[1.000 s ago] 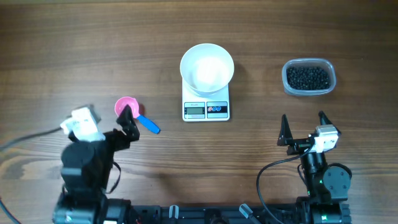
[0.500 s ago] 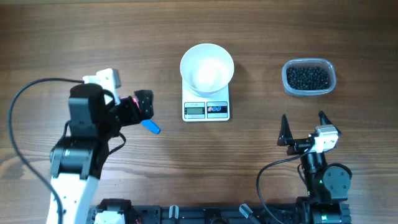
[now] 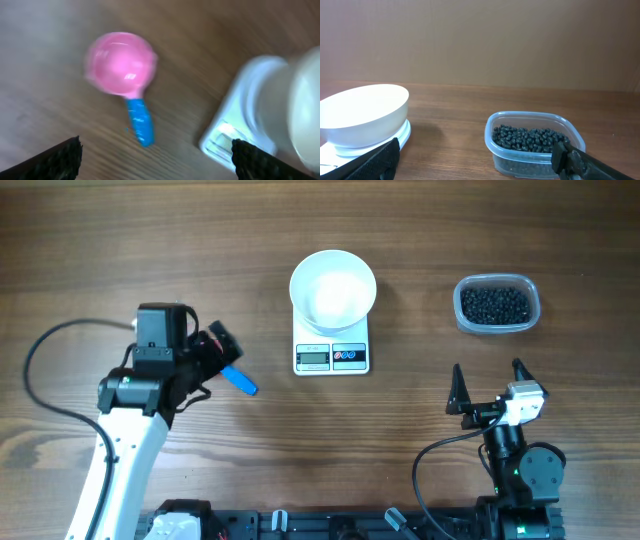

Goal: Scoop item into bowl and weigh 150g on scale
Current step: 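Move the left gripper over the pink scoop and lower toward it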

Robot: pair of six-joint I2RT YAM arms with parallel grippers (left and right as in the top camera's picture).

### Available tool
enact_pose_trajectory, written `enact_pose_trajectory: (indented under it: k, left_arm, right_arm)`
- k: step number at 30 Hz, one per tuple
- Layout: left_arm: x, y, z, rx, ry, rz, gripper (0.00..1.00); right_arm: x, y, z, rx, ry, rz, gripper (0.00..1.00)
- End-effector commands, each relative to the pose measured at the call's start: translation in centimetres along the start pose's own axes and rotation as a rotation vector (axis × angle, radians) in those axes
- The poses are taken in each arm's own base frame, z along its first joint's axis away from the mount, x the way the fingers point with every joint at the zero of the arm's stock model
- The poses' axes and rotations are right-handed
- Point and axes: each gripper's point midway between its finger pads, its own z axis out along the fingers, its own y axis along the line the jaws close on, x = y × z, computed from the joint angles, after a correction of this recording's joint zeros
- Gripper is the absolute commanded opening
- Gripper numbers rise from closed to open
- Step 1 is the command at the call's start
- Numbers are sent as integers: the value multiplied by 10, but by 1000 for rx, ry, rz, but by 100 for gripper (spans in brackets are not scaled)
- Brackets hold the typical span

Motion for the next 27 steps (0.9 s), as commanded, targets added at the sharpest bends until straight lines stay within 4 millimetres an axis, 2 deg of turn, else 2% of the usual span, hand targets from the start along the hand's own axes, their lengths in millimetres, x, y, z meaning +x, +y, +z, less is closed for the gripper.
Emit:
enact_pose_trajectory:
  k: [1, 7, 12, 15, 21, 27]
  left_arm:
    - [-25, 34, -5, -155, -140, -272, 100]
    - [-27, 43, 5, -206, -136, -307, 100]
    - [-26, 45, 36, -247, -104, -372, 100]
    - [-28, 44, 48, -255, -98, -371, 93]
    - [-19, 53, 65, -310, -52, -370, 81]
    - [-12, 59, 78, -344, -29, -393, 81]
  right_arm:
    - [-1, 1, 0, -6, -8, -18, 100]
    - [-1, 1, 0, -6, -8, -18, 100]
    - [-1, 1, 0, -6, -8, -18, 100]
    - [-1, 1, 0, -6, -8, -18, 100]
    - [-1, 1, 0, -6, -8, -18, 100]
    - [-1, 1, 0, -6, -8, -17, 100]
